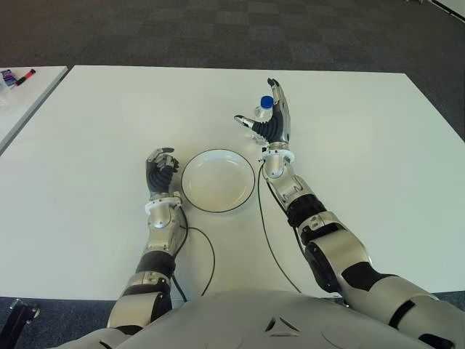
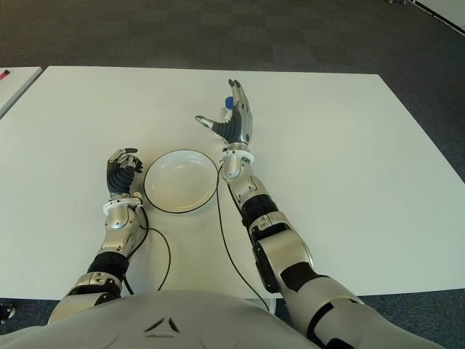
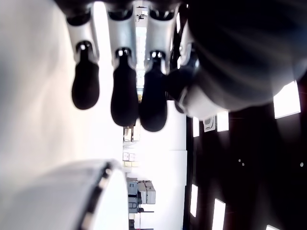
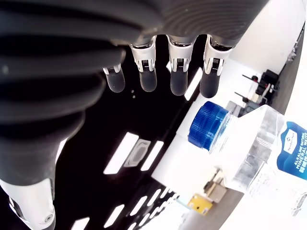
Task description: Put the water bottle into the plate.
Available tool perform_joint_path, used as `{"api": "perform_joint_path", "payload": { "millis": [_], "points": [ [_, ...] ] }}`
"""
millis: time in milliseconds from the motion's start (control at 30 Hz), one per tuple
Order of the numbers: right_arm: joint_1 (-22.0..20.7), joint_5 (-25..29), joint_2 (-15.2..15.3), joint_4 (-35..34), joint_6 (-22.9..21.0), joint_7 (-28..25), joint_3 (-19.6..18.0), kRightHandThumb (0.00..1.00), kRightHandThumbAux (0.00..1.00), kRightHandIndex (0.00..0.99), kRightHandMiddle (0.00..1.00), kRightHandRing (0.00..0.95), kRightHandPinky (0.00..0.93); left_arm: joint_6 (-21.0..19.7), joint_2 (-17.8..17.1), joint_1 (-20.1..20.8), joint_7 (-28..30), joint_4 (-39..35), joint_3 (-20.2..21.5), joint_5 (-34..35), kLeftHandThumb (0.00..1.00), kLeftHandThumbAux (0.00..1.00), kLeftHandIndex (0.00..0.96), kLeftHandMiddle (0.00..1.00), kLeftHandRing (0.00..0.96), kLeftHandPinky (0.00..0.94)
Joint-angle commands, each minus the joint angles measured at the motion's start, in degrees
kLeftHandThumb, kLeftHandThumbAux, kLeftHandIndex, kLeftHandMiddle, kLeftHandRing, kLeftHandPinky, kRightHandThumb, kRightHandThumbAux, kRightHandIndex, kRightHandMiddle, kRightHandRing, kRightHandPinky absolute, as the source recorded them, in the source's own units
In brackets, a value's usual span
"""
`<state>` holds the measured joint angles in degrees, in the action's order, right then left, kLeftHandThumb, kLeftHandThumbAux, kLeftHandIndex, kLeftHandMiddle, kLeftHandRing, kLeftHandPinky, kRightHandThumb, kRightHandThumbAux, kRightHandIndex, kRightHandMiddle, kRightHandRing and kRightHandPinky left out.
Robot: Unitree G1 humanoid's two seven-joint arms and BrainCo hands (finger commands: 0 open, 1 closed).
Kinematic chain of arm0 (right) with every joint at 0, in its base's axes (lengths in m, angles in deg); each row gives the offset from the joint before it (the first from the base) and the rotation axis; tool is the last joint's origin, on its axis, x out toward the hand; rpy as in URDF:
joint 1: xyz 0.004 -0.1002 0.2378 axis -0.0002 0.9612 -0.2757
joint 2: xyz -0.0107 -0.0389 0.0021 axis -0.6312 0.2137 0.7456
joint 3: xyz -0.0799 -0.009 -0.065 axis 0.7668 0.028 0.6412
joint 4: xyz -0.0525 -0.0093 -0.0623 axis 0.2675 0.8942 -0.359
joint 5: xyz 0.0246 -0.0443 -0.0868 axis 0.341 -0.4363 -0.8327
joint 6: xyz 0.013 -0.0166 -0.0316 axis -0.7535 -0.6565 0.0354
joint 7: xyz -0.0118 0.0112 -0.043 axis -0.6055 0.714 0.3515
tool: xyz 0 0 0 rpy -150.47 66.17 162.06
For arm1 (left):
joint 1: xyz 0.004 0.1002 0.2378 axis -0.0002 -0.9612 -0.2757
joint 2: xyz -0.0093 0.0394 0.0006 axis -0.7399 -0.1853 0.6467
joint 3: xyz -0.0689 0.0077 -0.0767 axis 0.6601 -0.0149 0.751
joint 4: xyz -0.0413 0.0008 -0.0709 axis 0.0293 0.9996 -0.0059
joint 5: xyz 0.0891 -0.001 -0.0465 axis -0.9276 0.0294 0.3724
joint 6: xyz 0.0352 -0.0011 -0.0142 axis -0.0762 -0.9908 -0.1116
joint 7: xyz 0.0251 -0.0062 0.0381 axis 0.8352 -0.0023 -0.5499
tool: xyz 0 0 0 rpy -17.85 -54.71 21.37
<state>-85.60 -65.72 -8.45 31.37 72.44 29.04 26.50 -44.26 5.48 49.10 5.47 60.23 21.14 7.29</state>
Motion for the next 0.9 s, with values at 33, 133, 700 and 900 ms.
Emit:
{"api": "perform_joint_path", "payload": {
  "millis": [33, 133, 700, 900],
  "points": [
    [-2.4, 1.1, 0.0, 2.3, -0.6, -1.1, -0.4, 0.212, 0.719, 0.0, 0.044, 0.069, 0.13, -0.1, -0.3, -0.1, 1.0, 1.3, 0.5, 0.6, 0.691, 0.719, 0.435, 0.684, 0.664, 0.644],
    [-6.5, 3.0, 0.2, 7.5, -0.5, -2.6, -1.8, 0.225, 0.728, 0.0, 0.044, 0.067, 0.131, 0.0, -0.5, 0.0, 1.4, 1.6, 0.6, 0.9, 0.691, 0.718, 0.435, 0.683, 0.663, 0.646],
    [-19.6, 12.9, -0.2, 24.7, -4.4, -10.3, -9.3, 0.153, 0.662, 0.016, 0.036, 0.056, 0.091, 0.1, -0.4, -0.1, 1.5, 1.6, 1.2, 0.4, 0.691, 0.718, 0.435, 0.695, 0.677, 0.661],
    [-21.2, 14.9, -0.1, 26.4, -4.6, -12.8, -11.2, 0.145, 0.634, 0.022, 0.028, 0.044, 0.075, 0.1, -0.6, -0.5, 1.5, 1.2, 1.3, 0.3, 0.692, 0.717, 0.435, 0.698, 0.678, 0.659]
  ]
}}
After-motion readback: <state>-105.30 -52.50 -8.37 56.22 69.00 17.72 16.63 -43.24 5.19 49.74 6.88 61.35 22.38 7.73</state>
